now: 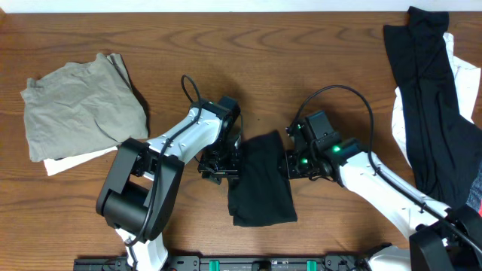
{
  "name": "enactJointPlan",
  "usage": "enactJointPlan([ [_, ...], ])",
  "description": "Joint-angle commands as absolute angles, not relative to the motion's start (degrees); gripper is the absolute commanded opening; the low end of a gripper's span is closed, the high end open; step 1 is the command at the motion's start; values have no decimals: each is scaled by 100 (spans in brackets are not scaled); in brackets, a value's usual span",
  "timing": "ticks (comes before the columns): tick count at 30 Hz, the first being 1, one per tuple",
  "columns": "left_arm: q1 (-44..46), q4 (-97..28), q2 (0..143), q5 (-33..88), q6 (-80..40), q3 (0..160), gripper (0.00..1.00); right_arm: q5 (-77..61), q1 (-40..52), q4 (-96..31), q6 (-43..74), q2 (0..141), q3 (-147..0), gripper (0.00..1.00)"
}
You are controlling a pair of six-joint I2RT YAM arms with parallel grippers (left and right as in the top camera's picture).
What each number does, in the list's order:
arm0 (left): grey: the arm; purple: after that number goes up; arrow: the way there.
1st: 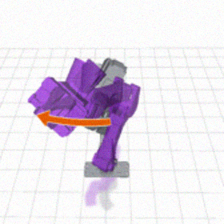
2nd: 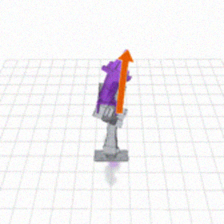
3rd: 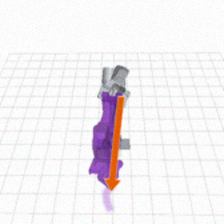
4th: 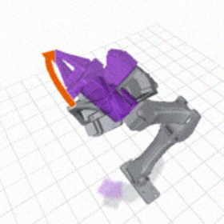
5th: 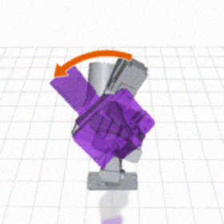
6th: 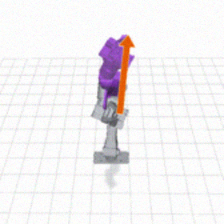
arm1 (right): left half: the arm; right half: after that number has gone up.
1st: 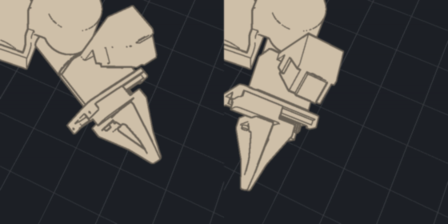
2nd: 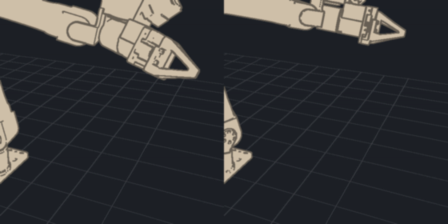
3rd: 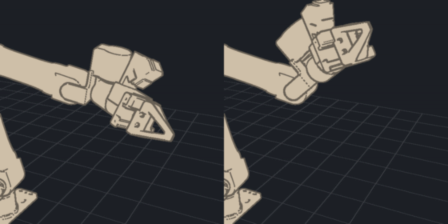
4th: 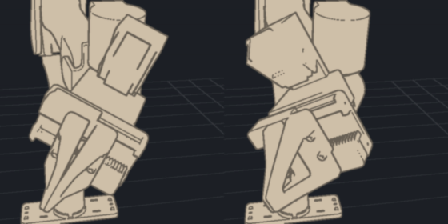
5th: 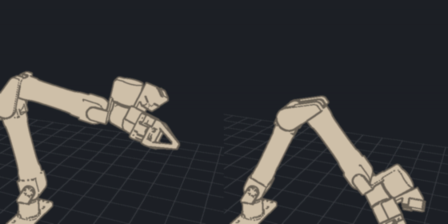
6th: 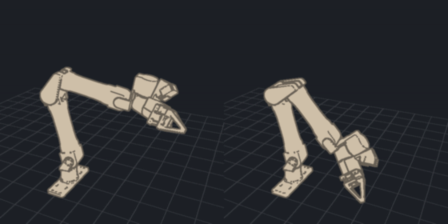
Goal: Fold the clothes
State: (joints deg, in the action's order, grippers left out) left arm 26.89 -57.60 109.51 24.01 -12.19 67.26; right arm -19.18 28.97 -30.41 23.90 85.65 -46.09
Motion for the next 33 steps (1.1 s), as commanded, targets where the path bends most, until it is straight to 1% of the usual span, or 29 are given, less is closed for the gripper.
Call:
enactJointPlan([
  [1, 2670, -5758, 11000, 2436, -1269, 6772, 55, -2036, 3105, -3046, 2353, 8549, -4574, 30],
  [2, 2670, -5758, 11000, 2438, -1269, 6772, 55, -2036, 3146, -3044, 2353, 8552, -4574, 29],
  [4, 2670, -5758, 11000, 2438, -1269, 6772, 55, -2027, 3199, -3046, 2353, 8552, -4574, 25],
  [5, 2670, -5758, 11000, 2438, -1269, 6772, 56, -2001, 3216, -3046, 2357, 8552, -4574, 19],
  [6, 2670, -5758, 11000, 2438, -1269, 6772, 55, -1966, 3229, -3046, 2359, 8552, -4574, 16],
  [10, 2670, -5760, 11000, 2438, -1269, 6772, 55, -1929, 3232, -3048, 2357, 8552, -4574, 15],
  [12, 2670, -5758, 11000, 2438, -1269, 6772, 55, -1927, 3232, -3046, 2357, 8552, -4574, 12],
  [14, 2670, -5760, 11000, 2438, -1269, 6772, 55, -1881, 3232, -3048, 2359, 8554, -4574, 7],
  [15, 2670, -5760, 11000, 2438, -1269, 6772, 55, -1817, 3232, -3055, 2362, 8554, -4574, 2],
  [19, 2670, -5760, 11000, 2438, -1269, 6772, 55, -1457, 3148, -3116, 2576, 8460, -4576, 1],
  [25, 2668, -5758, 11000, 2436, -1269, 6772, 55, -1280, 2797, -3238, 2633, 8130, -4576, 1],
  [28, 2670, -5758, 11000, 2436, -1269, 6772, 55, -1131, 2637, -3483, 2633, 8171, -4574, 1],
  [33, 2670, -5758, 11000, 2438, -1269, 6772, 55, -1090, 2630, -3583, 2635, 8462, -4574, 2],
])
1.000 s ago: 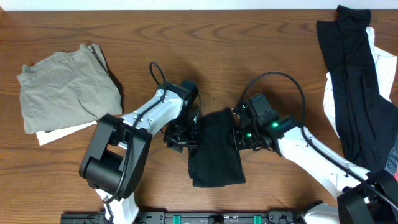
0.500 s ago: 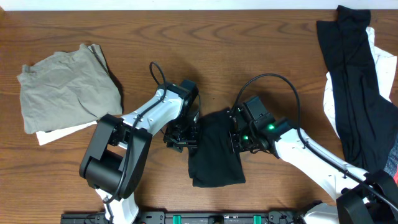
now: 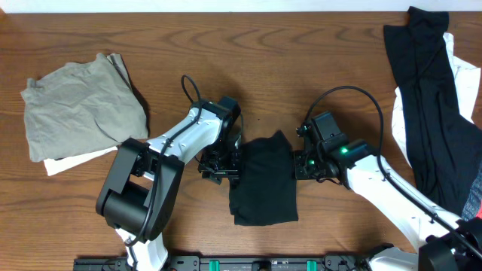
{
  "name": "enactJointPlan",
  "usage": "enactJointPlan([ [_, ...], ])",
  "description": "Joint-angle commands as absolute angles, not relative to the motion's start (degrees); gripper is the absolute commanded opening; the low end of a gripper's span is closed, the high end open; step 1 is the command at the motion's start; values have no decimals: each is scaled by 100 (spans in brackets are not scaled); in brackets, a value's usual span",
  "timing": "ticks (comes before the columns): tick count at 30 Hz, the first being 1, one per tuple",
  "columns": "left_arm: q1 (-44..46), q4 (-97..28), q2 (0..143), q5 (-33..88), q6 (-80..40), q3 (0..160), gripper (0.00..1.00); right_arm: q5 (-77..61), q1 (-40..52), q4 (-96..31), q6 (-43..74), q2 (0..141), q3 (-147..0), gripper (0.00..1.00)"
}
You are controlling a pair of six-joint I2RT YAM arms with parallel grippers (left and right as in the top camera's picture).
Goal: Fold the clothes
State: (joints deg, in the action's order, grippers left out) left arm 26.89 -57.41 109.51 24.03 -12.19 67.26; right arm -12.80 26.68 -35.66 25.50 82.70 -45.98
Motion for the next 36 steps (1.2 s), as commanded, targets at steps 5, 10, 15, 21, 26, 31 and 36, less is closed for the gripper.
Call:
enactJointPlan([
  [5, 2670, -5760, 11000, 2438, -1269, 6772, 55, -1092, 2630, -3588, 2703, 9011, -4574, 6],
  [10, 2670, -5763, 11000, 2438, -1269, 6772, 55, -1094, 2633, -3575, 2703, 9463, -4574, 9],
  [15, 2665, -5830, 10993, 2438, -1269, 6772, 55, -1063, 2615, -3586, 2648, 9415, -4576, 8],
  [21, 2436, -5935, 10711, 2440, -1273, 6775, 55, -847, 2502, -4145, 2427, 8801, -4766, 7],
  [26, 2143, -5883, 10049, 2438, -1269, 6775, 55, -692, 2510, -4259, 2023, 7940, -4993, 4],
  [31, 2064, -5752, 9638, 2268, -1472, 6772, 56, -746, 2515, -4069, 1831, 7679, -4998, 9],
  [36, 2064, -5734, 9671, 2073, -1999, 6722, 56, -1221, 2565, -3822, 1623, 8276, -4995, 9],
])
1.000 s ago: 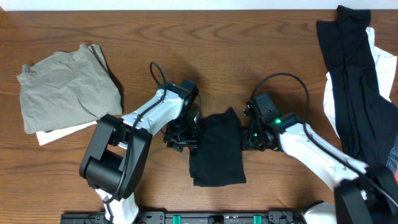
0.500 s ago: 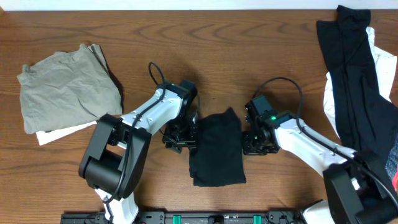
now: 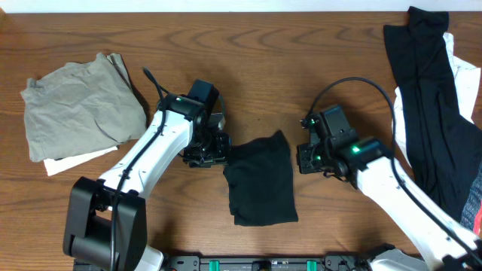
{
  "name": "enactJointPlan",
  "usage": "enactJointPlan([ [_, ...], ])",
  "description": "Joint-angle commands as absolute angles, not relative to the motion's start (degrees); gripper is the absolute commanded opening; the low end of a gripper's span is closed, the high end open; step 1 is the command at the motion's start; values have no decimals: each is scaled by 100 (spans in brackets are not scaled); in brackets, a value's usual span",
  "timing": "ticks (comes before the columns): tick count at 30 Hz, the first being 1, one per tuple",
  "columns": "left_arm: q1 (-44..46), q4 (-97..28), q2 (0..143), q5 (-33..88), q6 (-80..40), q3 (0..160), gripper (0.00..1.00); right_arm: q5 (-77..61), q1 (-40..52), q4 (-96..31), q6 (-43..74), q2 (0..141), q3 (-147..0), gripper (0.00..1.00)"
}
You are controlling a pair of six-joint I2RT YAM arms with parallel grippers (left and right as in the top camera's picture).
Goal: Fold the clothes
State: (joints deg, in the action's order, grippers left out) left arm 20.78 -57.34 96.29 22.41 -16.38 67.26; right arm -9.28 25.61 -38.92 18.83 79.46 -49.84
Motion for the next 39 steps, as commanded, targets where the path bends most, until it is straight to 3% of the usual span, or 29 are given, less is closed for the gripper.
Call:
enactJointPlan([
  [1, 2064, -5725, 9671, 2075, -2027, 6696, 56, -1337, 2604, -3719, 1590, 8455, -4995, 9],
  [14, 2064, -5022, 9671, 2849, -1975, 5708, 56, -1461, 2891, -3310, 1579, 10138, -4995, 6],
  [26, 2043, -4206, 9666, 5470, -338, 5277, 56, -1459, 2891, -3299, 1579, 10138, -4998, 6],
  [30, 2043, -4438, 9666, 5186, -377, 5271, 56, -1457, 2888, -3315, 1579, 10138, -4998, 7],
  [35, 2043, -4831, 9666, 3887, -832, 5271, 56, -1457, 2888, -3315, 1579, 10138, -4998, 7],
  [39, 2080, -4836, 9666, 3981, -869, 5271, 56, -1459, 2891, -3334, 1579, 10138, -4998, 7],
])
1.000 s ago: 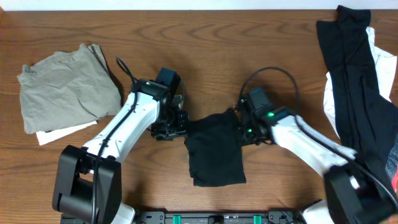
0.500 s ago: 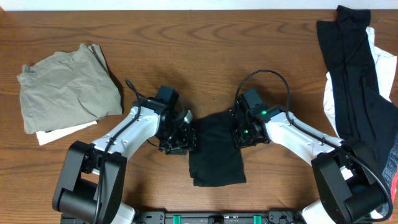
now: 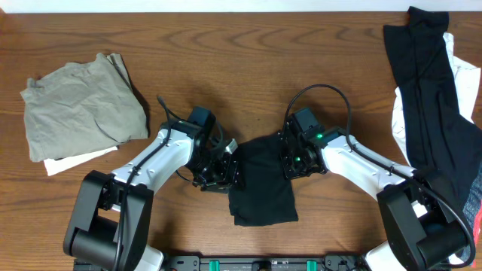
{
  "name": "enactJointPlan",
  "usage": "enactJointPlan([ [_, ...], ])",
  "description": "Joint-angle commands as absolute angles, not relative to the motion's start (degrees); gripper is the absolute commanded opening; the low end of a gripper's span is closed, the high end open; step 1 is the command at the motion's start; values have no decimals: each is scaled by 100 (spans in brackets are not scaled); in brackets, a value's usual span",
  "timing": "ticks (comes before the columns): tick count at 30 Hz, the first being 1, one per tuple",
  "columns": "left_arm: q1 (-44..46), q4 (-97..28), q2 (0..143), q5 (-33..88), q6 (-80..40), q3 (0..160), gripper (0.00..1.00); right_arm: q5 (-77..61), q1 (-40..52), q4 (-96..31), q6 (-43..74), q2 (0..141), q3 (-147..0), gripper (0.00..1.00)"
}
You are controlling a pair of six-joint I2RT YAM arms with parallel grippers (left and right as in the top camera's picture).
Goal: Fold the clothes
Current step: 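Lift the black bundle with the left gripper and carry it left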
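A black garment point(image 3: 261, 184), folded into a narrow rectangle, lies at the table's front centre. My left gripper point(image 3: 228, 172) is at its upper left edge, fingers pointing right and touching the cloth. At the upper right edge my right gripper point(image 3: 289, 160) points left, also against the cloth. Each wrist body covers its fingertips, so the overhead view does not show whether either one is pinching the fabric.
A folded khaki garment point(image 3: 79, 105) rests on a white one point(image 3: 71, 160) at the far left. Unfolded black clothes point(image 3: 425, 90) and white clothes point(image 3: 399, 120) are heaped along the right edge. The rig's frame point(image 3: 263, 263) runs along the front edge.
Both grippers have come back in to the black garment: the left from its upper left corner down to the left edge, the right from a gap beside it onto the right edge. The garment's outline looks about the same.
At the oldest moment both grippers flanked the black garment's upper half, and they stayed there with the cloth's top slightly widened. Then both arms stood further out, the right one clear of the cloth. Now they press in on the two edges again.
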State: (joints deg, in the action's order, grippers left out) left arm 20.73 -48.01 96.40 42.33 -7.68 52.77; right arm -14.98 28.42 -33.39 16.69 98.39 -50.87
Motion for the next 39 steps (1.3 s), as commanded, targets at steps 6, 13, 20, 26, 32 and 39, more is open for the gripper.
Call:
enactJointPlan([
  [6, 2165, -4668, 9671, 3918, -1127, 5107, 56, -1459, 2888, -3350, 1579, 10138, -4998, 7],
  [13, 2167, -3704, 9876, 4156, -1667, 4512, 56, -1459, 2888, -3404, 1579, 10138, -4998, 7],
  [20, 2211, -2880, 10239, 5240, -1750, 4241, 56, -1461, 2891, -3404, 1581, 10138, -4998, 6],
  [26, 2381, -2617, 10296, 5419, -1750, 4244, 34, -1463, 2891, -3411, 1581, 10138, -4998, 6],
  [32, 2182, -2696, 10285, 4797, -1776, 4270, 6, -1463, 2888, -3559, 1577, 10132, -5011, 4],
  [39, 1557, -3782, 10007, 3223, -1592, 4989, 6, -1372, 2714, -4556, 1417, 9605, -5557, 3],
])
